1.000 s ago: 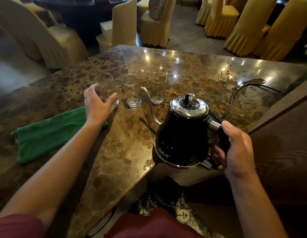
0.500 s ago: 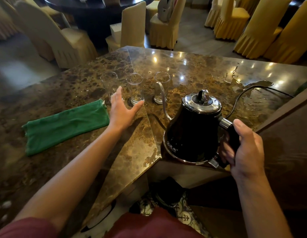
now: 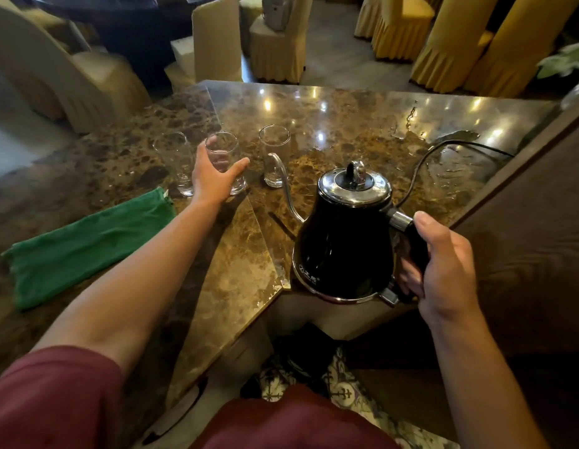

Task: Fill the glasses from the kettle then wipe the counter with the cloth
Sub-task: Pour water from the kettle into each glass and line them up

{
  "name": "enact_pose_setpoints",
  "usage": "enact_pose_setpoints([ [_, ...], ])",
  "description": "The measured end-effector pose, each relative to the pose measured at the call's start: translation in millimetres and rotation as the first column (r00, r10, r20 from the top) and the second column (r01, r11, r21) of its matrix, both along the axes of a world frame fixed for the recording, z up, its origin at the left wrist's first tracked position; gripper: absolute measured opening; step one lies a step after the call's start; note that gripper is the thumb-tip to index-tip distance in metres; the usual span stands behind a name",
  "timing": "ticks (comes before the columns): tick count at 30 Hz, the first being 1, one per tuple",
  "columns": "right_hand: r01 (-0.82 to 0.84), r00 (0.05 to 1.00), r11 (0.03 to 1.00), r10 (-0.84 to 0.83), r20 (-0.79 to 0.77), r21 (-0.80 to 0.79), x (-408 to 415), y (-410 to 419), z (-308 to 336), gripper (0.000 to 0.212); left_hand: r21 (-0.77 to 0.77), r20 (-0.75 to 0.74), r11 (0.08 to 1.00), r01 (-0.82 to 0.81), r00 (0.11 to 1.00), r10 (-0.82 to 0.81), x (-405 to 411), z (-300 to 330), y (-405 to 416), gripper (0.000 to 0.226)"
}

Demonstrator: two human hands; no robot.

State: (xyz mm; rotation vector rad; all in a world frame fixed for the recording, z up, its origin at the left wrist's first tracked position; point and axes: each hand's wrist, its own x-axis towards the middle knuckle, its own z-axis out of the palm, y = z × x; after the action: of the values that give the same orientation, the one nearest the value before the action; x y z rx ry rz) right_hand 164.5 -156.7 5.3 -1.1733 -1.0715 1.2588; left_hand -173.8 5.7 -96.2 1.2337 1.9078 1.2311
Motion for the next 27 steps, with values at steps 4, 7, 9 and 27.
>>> enact_pose_setpoints([
  [4,0.002,1.0,1.0,-0.002,-0.009,0.011,1.0,-0.2,0.3,0.051,0.035,0.017,0.999,0.041,0.999,-0.042,4.8,4.1,-15.5,0.073],
  [7,-0.003,1.0,1.0,0.003,-0.008,0.016,1.9,-0.4,2.2,0.049,0.075,0.054,0.995,0.068,0.996,-0.072,15.7,2.1,-42.8,0.069],
  [9,-0.007,1.0,1.0,0.007,-0.004,0.013,3.3,0.3,1.8,0.046,0.112,0.043,0.99,0.081,0.995,-0.086,24.1,1.3,-61.4,0.067],
  [27,-0.156,0.985,0.967,0.137,0.108,0.2,4.3,-2.4,20.5,0.024,0.229,0.004,0.966,0.123,0.992,-0.127,37.1,-18.9,-99.8,0.062],
])
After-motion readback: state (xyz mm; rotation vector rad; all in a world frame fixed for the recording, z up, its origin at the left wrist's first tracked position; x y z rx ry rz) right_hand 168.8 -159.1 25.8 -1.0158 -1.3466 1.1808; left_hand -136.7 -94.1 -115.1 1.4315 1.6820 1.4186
